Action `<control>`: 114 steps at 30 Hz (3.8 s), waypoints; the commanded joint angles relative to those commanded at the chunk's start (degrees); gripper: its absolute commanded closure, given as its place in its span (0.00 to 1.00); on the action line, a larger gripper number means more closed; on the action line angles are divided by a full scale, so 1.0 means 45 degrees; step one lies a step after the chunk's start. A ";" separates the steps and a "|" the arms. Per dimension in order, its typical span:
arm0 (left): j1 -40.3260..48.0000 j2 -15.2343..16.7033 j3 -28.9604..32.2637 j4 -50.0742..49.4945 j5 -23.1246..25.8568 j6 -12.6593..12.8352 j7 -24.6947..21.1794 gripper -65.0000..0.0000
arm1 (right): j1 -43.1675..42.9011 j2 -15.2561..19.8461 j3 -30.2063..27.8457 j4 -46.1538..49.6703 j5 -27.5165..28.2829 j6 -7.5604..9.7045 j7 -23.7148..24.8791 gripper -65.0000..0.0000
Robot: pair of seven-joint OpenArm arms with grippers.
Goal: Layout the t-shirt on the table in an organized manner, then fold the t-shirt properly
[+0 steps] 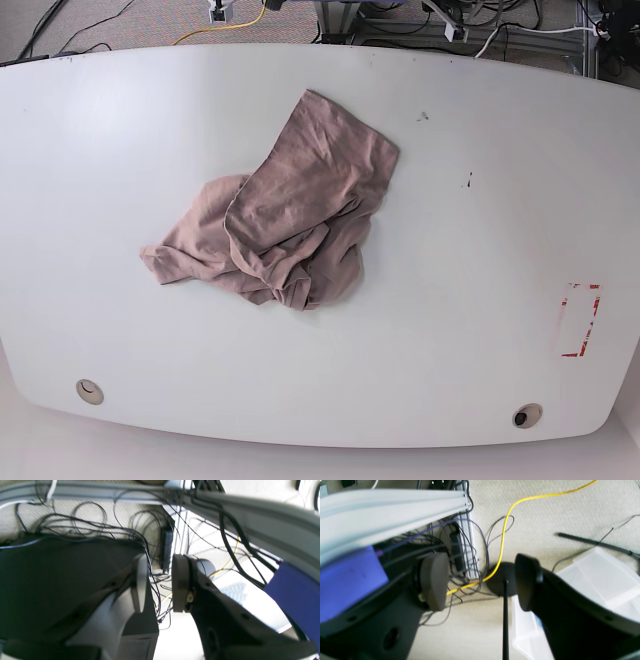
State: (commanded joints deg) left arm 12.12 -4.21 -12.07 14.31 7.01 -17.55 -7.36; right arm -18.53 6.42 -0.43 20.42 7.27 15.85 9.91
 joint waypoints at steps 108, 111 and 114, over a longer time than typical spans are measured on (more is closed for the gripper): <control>0.6792 0.0164 -0.0765 0.9606 -0.0004 0.0198 -0.2144 0.75 | -0.6440 0.0323 0.0066 1.0203 -0.0396 -0.1421 0.1110 0.38; 0.7457 0.0144 -0.0765 1.0622 -0.0004 0.0198 -0.2144 0.75 | -0.7105 0.0323 0.0183 1.1258 -0.0396 -0.1421 0.0739 0.38; 0.8160 0.0144 -0.0765 1.1697 -0.0004 0.0198 -0.2144 0.75 | -0.7730 0.0284 0.0652 1.2234 -0.0435 -0.1421 0.0621 0.38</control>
State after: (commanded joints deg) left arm 48.84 -3.56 -15.52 66.95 6.99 -16.66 -17.01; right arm -53.32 7.69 2.51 75.47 5.32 9.45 12.70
